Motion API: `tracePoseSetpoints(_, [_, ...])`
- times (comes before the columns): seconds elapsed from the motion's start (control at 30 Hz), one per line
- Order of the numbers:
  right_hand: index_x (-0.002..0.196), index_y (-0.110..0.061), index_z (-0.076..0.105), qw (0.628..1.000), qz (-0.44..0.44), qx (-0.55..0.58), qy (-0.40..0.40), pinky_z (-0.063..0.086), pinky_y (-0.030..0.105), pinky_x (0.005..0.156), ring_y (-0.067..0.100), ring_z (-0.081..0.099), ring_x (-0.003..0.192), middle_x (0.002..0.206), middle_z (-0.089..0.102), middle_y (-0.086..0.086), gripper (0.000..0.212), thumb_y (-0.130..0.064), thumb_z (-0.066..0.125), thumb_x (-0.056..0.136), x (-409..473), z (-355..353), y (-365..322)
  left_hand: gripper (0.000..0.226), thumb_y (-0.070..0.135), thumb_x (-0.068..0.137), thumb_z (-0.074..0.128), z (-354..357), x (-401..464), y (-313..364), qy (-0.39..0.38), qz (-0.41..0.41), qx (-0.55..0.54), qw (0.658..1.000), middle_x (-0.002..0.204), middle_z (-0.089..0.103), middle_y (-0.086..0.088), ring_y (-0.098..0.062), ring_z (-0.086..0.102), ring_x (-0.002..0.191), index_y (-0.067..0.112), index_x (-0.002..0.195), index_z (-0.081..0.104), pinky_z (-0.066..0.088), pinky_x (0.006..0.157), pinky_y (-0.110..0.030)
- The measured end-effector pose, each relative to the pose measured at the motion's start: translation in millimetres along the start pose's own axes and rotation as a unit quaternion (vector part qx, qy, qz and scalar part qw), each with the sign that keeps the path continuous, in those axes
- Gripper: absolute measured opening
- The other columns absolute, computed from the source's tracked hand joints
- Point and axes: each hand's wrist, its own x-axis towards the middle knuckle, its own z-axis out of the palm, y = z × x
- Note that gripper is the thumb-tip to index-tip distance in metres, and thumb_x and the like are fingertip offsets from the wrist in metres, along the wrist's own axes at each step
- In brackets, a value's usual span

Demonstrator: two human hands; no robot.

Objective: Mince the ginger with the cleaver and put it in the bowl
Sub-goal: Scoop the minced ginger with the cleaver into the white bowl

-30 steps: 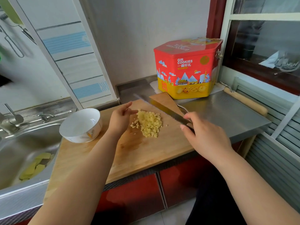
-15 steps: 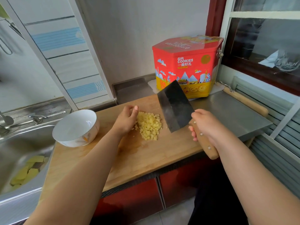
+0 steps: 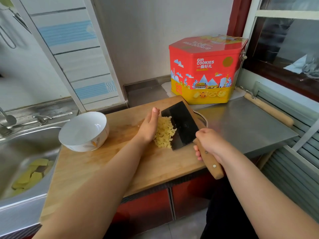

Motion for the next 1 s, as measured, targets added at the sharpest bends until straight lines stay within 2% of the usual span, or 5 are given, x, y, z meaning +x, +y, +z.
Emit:
tracePoseSetpoints(0.27, [0.115, -0.017, 0.049, 0.997, 0.016, 0.072, -0.033, 0.051, 0.026, 0.044, 0.016, 0.052, 0.047, 0.064, 0.057, 0.008, 0.018, -0.022, 0.036, 0.104, -0.2, 24.3, -5.6, 0.076, 0.075, 0.089, 0.009, -3.8, -12.0, 2.9, 0.023, -0.045, -0.093, 0.994, 0.157, 0.028, 0.006, -0.021, 0.024, 0.144, 0.033, 0.150, 0.027, 0.018, 0.114, -0.045])
tracePoseSetpoints(0.4, [0.097, -0.013, 0.046, 0.989, 0.030, 0.130, -0.058, 0.046, 0.022, 0.039, 0.015, 0.047, 0.038, 0.052, 0.053, 0.006, 0.015, -0.020, 0.034, 0.103, -3.7, 22.7, -6.4, 0.070, 0.071, 0.093, 0.011, -16.1, -15.9, 8.9, 0.045, -0.015, -0.088, 0.995, 0.153, 0.034, 0.007, -0.018, 0.029, 0.142, 0.033, 0.146, 0.035, 0.021, 0.104, -0.033])
tracePoseSetpoints(0.7, [0.112, -0.014, 0.041, 0.981, 0.009, 0.167, -0.101, 0.042, 0.023, 0.036, 0.015, 0.045, 0.036, 0.052, 0.051, 0.006, 0.013, -0.021, 0.036, 0.102, -12.0, 18.5, -11.9, 0.030, 0.034, 0.102, 0.036, -53.0, -29.5, 14.5, 0.126, 0.124, 0.057, 0.983, 0.121, 0.054, 0.009, -0.006, 0.051, 0.111, 0.023, 0.125, 0.052, 0.044, 0.097, -0.029])
tracePoseSetpoints(0.87, [0.095, -0.013, 0.046, 0.984, 0.003, 0.122, -0.131, 0.043, 0.024, 0.043, 0.015, 0.048, 0.040, 0.056, 0.054, 0.005, 0.017, -0.027, 0.040, 0.102, -24.0, 31.6, -32.1, 0.035, 0.048, 0.095, 0.046, -81.7, -45.7, 28.3, 0.116, 0.261, 0.183, 0.941, 0.125, 0.050, 0.008, -0.006, 0.044, 0.115, 0.025, 0.120, 0.054, 0.038, 0.098, -0.026])
tracePoseSetpoints(1.0, [0.088, -0.012, 0.051, 0.984, 0.007, 0.086, -0.158, 0.043, 0.023, 0.043, 0.014, 0.047, 0.041, 0.057, 0.054, 0.004, 0.026, -0.030, 0.041, 0.103, -33.3, 58.1, -61.3, 0.047, 0.060, 0.088, 0.048, -112.0, -50.4, 34.1, 0.060, 0.294, 0.305, 0.904, 0.128, 0.047, 0.006, -0.010, 0.039, 0.118, 0.027, 0.121, 0.053, 0.034, 0.098, -0.027])
